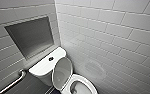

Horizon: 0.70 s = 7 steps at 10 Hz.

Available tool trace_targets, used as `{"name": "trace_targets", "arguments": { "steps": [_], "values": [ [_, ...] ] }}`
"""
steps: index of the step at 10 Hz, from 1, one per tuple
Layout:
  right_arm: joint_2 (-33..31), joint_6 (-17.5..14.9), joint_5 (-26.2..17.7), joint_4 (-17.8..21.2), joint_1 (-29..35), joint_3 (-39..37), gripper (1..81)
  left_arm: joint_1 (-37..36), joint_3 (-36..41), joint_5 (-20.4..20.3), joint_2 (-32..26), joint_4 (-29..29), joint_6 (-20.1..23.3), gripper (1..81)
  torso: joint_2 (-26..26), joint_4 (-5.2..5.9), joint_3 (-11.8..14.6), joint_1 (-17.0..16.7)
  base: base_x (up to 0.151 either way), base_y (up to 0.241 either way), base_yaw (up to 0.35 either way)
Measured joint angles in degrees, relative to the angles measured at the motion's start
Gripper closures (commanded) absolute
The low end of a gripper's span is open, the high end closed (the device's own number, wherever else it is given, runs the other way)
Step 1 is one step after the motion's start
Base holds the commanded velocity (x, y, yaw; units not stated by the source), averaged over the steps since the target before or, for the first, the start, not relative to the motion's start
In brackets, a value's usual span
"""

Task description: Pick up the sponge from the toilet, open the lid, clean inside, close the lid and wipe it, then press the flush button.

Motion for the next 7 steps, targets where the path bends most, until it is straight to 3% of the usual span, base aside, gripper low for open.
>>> {"name": "trace_targets", "arguments": {
  "steps": [1, 2, 6, 7],
  "values": [
    [-0.15, 0.06, -0.26, 1.68, 2.13, 0.10, 81.1, -0.02, -0.85, -0.04, 0.72, 0.00, 0.00, 1.0, 0.02, 0.22, 0.00, 0.00, 0.000, 0.000, 0.000],
    [-0.32, 0.22, -0.28, 3.58, 3.34, -0.48, 81.1, -0.07, -2.10, -0.04, 1.54, 0.00, 0.00, 1.0, 0.02, 1.13, 0.15, 0.00, 0.000, 0.000, 0.000],
    [1.45, 0.44, -0.12, 7.97, 7.51, -3.78, 81.1, -0.13, -5.75, -0.02, 4.02, 0.00, 0.10, 1.0, 0.05, 8.67, 0.74, 0.00, 0.000, 0.000, 0.000],
    [1.87, 0.44, -0.32, 8.41, 8.68, -3.91, 81.1, 0.09, -5.75, 0.05, 4.13, 0.00, 0.22, 1.0, 0.05, 9.98, 0.74, 0.00, 0.000, 0.000, 0.000]
  ]
}}
